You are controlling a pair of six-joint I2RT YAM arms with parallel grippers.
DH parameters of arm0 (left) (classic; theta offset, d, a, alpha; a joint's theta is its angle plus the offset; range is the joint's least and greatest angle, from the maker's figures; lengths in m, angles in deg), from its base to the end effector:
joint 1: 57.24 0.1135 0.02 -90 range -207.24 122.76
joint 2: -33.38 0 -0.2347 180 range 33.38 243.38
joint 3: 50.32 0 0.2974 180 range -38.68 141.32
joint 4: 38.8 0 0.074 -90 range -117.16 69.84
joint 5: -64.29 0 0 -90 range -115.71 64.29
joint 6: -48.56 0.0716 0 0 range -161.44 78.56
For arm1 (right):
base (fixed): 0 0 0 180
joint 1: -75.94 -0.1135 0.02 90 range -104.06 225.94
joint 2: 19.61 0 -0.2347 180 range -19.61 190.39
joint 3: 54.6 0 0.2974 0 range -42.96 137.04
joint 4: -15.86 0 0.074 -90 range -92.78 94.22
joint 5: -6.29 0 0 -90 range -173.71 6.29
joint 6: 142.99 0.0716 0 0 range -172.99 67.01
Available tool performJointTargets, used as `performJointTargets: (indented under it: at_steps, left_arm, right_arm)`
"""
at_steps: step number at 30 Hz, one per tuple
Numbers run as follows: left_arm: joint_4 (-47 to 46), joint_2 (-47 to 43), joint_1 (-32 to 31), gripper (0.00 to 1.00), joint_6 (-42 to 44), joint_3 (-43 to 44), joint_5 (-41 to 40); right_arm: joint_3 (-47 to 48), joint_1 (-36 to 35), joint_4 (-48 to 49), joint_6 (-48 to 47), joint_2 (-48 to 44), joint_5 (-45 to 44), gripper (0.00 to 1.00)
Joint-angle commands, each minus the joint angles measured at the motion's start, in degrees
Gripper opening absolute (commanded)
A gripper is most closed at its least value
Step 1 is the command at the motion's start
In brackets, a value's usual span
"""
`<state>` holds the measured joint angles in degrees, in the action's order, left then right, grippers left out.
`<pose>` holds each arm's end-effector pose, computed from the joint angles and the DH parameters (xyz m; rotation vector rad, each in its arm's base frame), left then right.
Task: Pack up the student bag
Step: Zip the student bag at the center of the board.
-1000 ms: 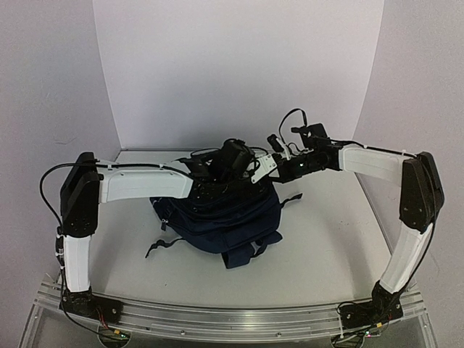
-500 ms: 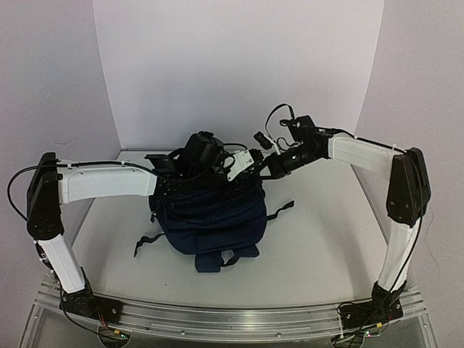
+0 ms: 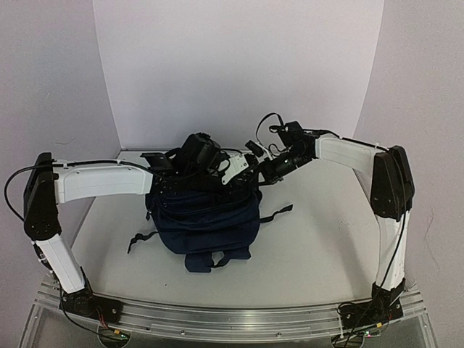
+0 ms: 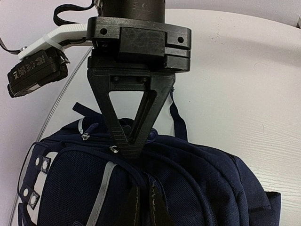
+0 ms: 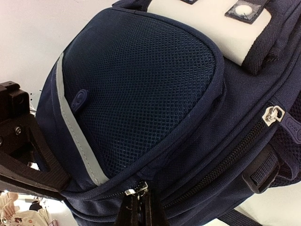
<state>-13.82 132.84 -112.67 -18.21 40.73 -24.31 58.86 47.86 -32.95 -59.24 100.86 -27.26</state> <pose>0.2677 -0.3916 0.2214 1.3891 1.6727 -0.3502 0.4113 0.2871 0.1855 -1.0843 2.1714 1.4015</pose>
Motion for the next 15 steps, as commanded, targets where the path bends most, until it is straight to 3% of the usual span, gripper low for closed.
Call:
performJointTargets:
  at_steps: [1, 4, 6, 8, 11, 15]
  left_arm:
    - [7.4, -7.2, -1.8, 0.00, -4.7, 2.3, 9.7]
    - [9.2, -5.9, 1.0, 0.06, -8.8, 3.1, 10.8]
    - [9.3, -5.1, 3.7, 0.25, -12.0, 3.2, 14.9]
    - [9.5, -4.6, 6.1, 0.47, -15.1, 4.0, 19.1]
    - [9.1, -4.5, 8.3, 0.72, -17.9, 5.6, 24.0]
    - [8.7, -5.9, 10.7, 0.87, -21.0, 7.1, 26.2]
  right_arm:
    - [3.0, 4.6, 9.4, 3.6, 3.0, -20.1, 0.06]
    - [0.9, 4.6, 13.3, 5.3, 0.2, -20.7, 0.25]
    - [-1.4, 4.7, 15.7, 5.8, -2.2, -21.8, 0.43]
    - [-3.6, 4.7, 17.2, 8.0, -4.3, -23.8, 0.56]
    - [-6.5, 5.2, 18.1, 9.5, -7.1, -27.1, 0.71]
    - [-11.0, 6.6, 19.3, 11.9, -10.6, -31.6, 0.86]
